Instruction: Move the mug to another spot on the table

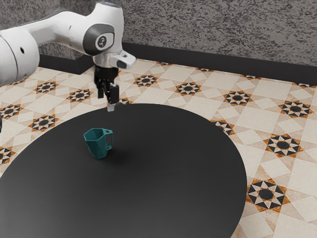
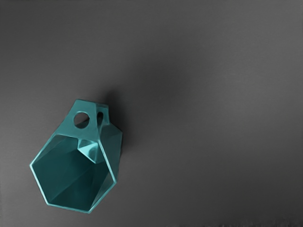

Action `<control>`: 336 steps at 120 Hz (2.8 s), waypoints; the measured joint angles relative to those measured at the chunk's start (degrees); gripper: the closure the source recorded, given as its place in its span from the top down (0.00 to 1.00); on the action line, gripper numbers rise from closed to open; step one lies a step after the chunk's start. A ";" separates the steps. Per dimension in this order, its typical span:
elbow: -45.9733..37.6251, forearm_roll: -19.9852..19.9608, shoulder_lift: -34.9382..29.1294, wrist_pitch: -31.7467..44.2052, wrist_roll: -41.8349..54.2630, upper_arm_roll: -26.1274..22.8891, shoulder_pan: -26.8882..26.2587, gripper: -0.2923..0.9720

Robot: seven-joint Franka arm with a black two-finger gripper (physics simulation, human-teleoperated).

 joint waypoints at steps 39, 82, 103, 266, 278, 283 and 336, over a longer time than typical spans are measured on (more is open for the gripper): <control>-3.62 6.52 5.10 1.36 11.33 0.21 0.41 0.77; -5.35 2.83 6.45 8.91 17.44 3.41 3.03 0.77; -7.20 -0.65 7.13 12.55 18.58 3.68 3.08 0.77; -8.97 0.31 13.46 27.84 9.03 3.78 3.25 0.77; -9.03 2.41 13.34 26.55 8.12 3.54 3.25 0.77; -9.03 3.07 13.32 26.08 7.81 3.48 3.25 0.77; -9.04 4.93 13.41 24.52 5.52 3.04 3.01 0.73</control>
